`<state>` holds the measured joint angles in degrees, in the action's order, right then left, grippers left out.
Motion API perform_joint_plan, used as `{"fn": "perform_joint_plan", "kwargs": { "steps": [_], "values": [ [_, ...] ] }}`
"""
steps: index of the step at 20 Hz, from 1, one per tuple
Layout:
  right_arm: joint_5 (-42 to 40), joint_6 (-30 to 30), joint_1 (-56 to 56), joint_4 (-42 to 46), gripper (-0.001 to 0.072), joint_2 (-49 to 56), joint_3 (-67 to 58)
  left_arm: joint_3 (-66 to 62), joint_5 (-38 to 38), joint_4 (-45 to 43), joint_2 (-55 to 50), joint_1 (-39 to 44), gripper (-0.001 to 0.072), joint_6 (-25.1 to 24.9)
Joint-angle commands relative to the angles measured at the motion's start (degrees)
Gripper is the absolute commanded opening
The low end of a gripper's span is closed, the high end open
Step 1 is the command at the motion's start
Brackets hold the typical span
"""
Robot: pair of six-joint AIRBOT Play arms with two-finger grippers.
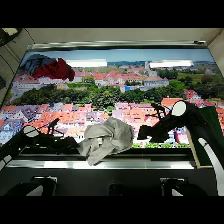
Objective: Fold the shirts.
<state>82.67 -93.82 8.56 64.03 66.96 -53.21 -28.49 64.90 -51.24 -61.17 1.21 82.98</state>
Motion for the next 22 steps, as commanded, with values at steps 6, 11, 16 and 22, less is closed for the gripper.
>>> {"fn": "perform_joint_plan", "kwargs": {
  "steps": [6, 11, 16, 22],
  "values": [
    [-3.74, 0.22, -0.02, -1.05, 0.0668, 0.04, 1.75, 2.29, -10.78, 9.94, -4.33, 11.10, 0.0615, -0.28],
    [-6.60, 0.76, -0.02, -2.73, 0.0668, 0.13, 1.77, 2.19, -16.17, 9.94, -5.46, 13.75, 0.0074, 1.92],
    [-11.02, 8.66, -0.02, -13.25, 0.0629, 3.52, 6.01, 1.81, -15.91, 9.88, -4.68, 13.73, 0.0032, 1.84],
    [-16.28, 10.69, -0.02, -10.88, 0.0469, 5.70, 10.86, 1.81, -15.32, 9.90, -3.13, 13.73, 0.0031, 1.88]
  ]
}}
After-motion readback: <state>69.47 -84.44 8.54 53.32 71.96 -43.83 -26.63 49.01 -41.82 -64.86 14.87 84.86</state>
